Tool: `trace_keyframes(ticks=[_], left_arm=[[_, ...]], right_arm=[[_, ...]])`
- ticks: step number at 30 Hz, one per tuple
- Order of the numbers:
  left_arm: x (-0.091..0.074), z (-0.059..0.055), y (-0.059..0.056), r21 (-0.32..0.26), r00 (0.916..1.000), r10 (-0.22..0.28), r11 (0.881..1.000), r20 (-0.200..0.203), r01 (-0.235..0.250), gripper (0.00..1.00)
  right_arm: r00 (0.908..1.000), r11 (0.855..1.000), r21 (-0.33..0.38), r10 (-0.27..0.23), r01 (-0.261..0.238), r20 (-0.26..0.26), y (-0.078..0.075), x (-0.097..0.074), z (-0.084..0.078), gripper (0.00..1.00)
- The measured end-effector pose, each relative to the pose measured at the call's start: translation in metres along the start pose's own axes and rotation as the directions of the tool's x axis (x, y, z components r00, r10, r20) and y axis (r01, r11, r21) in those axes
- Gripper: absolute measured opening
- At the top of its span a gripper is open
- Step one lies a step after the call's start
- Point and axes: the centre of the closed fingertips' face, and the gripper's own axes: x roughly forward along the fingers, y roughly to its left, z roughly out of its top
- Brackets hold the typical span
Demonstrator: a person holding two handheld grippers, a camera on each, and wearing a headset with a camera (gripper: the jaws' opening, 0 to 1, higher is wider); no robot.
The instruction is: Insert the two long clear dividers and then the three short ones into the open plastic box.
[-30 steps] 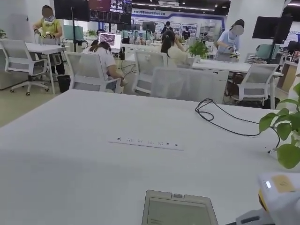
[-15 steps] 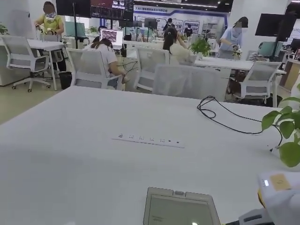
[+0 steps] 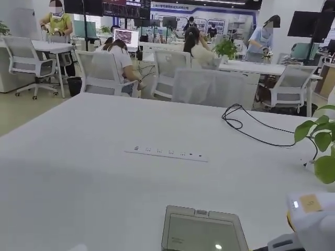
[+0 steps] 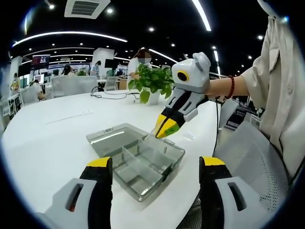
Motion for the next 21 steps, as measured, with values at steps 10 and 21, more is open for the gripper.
trace_keyframes(ticks=[10,21], left_arm=[[0.0,-0.002,0.001,0.005,1.0,0.001,1.0,-0.009,-0.001,0.74],[-0.001,-0.002,0.003,0.01,0.9999,0.013,1.0,-0.011,-0.013,0.75]], right_arm=[[0.9994,1.0,0.005,0.021,-0.021,-0.026,-0.002,0.006,0.002,0.02],[0.9948,0.992,-0.107,0.064,-0.072,-0.079,0.006,0.019,0.005,0.02]])
